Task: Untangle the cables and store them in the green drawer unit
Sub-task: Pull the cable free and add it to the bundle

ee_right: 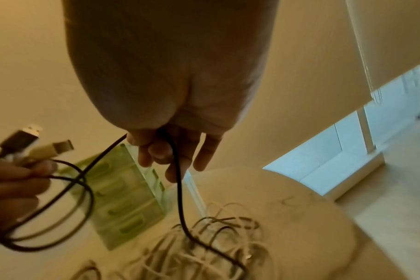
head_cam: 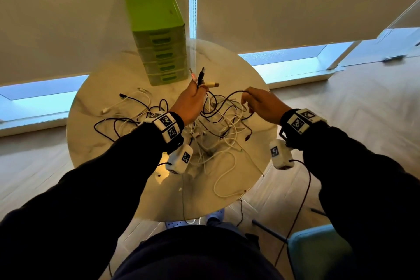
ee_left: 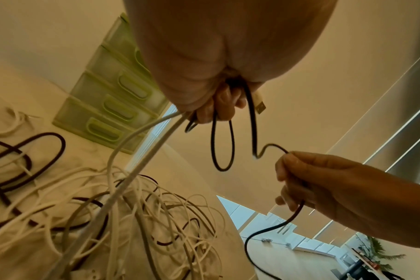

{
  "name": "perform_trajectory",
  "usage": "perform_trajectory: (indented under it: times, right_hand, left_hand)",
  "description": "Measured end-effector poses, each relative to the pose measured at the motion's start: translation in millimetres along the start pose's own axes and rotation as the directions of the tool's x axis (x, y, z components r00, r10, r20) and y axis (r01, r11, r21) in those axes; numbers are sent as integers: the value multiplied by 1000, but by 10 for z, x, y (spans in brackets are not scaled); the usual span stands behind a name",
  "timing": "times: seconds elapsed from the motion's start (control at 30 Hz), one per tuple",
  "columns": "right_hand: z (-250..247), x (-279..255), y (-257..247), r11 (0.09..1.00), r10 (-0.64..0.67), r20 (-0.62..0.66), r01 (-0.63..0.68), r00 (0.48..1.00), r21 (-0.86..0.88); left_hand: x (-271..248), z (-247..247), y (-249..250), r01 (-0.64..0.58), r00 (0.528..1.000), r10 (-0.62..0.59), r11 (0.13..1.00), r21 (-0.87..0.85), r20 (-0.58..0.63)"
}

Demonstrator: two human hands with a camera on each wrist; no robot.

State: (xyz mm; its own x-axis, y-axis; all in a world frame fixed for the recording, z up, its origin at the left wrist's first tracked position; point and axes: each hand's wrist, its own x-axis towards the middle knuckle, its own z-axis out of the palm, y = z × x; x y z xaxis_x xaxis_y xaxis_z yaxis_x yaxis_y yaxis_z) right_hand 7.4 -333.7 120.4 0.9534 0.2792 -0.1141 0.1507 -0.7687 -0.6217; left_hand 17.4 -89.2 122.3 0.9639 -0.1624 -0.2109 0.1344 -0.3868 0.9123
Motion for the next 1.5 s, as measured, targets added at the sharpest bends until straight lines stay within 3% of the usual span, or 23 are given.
perform_trajectory:
  times: [0.13, 0.27, 0.33, 0.43, 0.53, 0.63, 0.8, 0.9, 0.97, 1.07, 1.13, 1.2, 1.3, 1.37, 1.5]
  right_hand:
    - [-28, -172, 184, 965, 133, 147, -94, 980, -246]
    - [87, -288, 360, 889, 350, 320, -203, 881, -411]
    - [211, -259, 304, 883, 317, 360, -135, 877, -450]
    - [410, -185, -62, 978, 133, 419, -52, 898, -201]
    - [537, -149, -400, 998, 61, 455, -62, 888, -12]
    - [536, -176, -524, 998, -43, 412, 20, 910, 60]
    - [157, -238, -454, 998, 16, 276, 3, 961, -69]
    - [-102, -332, -214, 984, 149, 267, -116, 952, -133]
    - [-146, -415, 42, 945, 313, 312, -261, 897, -196]
    - [-44, -584, 410, 836, 548, 434, -460, 715, -299]
    - [83, -675, 582, 764, 637, 416, -456, 649, -456]
    - [212, -710, 593, 746, 615, 345, -381, 709, -547]
    - [429, -661, 281, 913, 351, 342, -236, 872, -333]
    - [589, -568, 4, 971, 201, 369, -135, 908, -198]
    - [728, -451, -382, 994, 112, 315, -100, 942, -53]
  left_hand:
    - [-48, -98, -70, -79, 997, 80, 990, 121, -3]
    - [-102, -37, -140, -88, 995, 80, 988, 126, 62]
    - [-141, 95, -141, -101, 993, 94, 989, 109, 70]
    - [-139, 303, -117, -90, 992, 87, 995, 36, 92]
    - [-119, 411, -51, -69, 992, 66, 997, 27, 111]
    - [-120, 443, 21, -64, 988, 66, 998, -17, 136]
    - [-11, 430, -7, -137, 991, 137, 991, 6, 6]
    - [30, 417, -66, -116, 993, 115, 993, -30, -40]
    - [32, 431, -90, -89, 996, 87, 993, -72, -35]
    - [16, 491, -87, -98, 995, 98, 988, -118, -5]
    - [-17, 539, -65, -85, 995, 92, 984, -158, 32]
    - [-42, 602, -81, -46, 996, 59, 983, -179, 68]
    - [-86, 706, -93, -19, 992, 42, 982, -189, 117]
    - [-88, 738, -93, -9, 991, 33, 982, -188, 127]
    - [-109, 664, -37, -27, 993, 48, 981, -193, 106]
